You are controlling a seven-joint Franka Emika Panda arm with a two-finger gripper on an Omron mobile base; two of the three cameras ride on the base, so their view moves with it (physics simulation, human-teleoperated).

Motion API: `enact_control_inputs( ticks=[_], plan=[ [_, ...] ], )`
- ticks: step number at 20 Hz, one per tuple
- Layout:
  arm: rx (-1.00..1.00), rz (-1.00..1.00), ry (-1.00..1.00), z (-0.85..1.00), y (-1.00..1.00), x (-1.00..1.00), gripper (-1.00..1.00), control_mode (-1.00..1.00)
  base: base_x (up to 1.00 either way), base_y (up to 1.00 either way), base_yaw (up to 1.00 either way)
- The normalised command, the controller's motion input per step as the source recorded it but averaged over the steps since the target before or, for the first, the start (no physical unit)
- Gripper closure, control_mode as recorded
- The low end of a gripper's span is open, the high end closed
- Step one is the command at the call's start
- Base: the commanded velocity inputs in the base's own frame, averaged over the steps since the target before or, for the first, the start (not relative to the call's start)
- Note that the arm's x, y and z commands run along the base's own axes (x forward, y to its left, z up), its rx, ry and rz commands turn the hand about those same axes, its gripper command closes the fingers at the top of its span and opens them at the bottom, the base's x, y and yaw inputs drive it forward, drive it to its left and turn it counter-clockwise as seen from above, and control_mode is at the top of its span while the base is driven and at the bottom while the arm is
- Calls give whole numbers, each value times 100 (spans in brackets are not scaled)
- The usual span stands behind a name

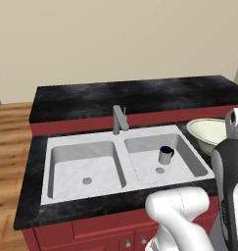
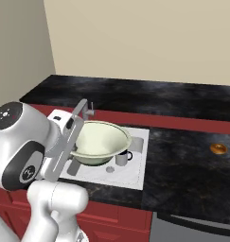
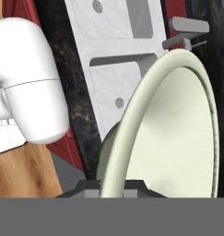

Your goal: Pick the mug and place it in the sink. Pick the bowl and place it in the open cabinet and then close the cabinet.

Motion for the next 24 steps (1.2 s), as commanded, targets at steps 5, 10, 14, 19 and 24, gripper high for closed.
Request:
enact_control_inputs(
  ticks=[5,10,14,19,24],
  plan=[
    [0,0,0,0,0,0,100,100,0,0,0],
    [0,0,0,0,0,0,100,100,0,6,-33],
    [0,0,0,0,0,0,100,100,-5,1,-60],
    [0,0,0,0,0,0,100,100,-12,-4,-75],
    [0,0,0,0,0,0,100,100,-22,-26,-76]
  ],
)
